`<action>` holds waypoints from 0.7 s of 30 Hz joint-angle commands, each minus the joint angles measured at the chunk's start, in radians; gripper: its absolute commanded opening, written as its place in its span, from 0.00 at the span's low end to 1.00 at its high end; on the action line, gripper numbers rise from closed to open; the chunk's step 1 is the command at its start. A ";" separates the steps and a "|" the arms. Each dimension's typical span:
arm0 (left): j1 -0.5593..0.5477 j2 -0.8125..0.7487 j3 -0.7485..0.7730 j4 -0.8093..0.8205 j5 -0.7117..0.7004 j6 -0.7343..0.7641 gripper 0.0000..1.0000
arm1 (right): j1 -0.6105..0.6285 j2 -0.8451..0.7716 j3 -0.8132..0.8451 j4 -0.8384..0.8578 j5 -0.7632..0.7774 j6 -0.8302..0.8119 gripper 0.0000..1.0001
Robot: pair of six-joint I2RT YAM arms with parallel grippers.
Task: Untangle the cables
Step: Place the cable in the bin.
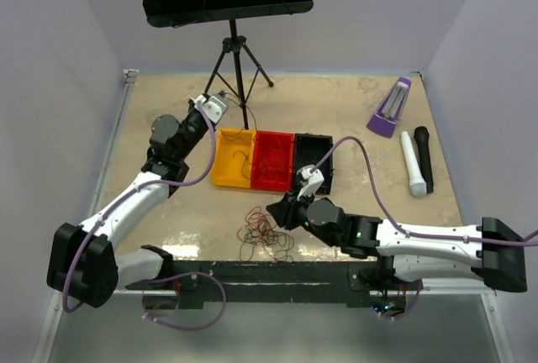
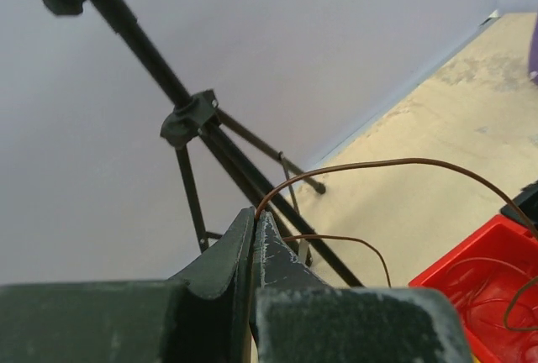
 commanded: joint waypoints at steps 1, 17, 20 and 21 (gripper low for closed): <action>0.025 0.057 -0.002 0.098 -0.112 0.011 0.00 | 0.003 -0.038 0.012 0.012 0.049 0.007 0.29; 0.168 0.117 0.024 0.063 0.030 -0.075 0.00 | -0.233 0.284 0.291 0.127 -0.098 -0.181 0.25; 0.166 0.123 0.000 0.030 0.092 -0.075 0.00 | -0.282 0.408 0.421 0.147 -0.158 -0.235 0.28; 0.165 0.124 -0.012 0.026 0.109 -0.068 0.00 | -0.290 0.439 0.454 0.158 -0.176 -0.244 0.30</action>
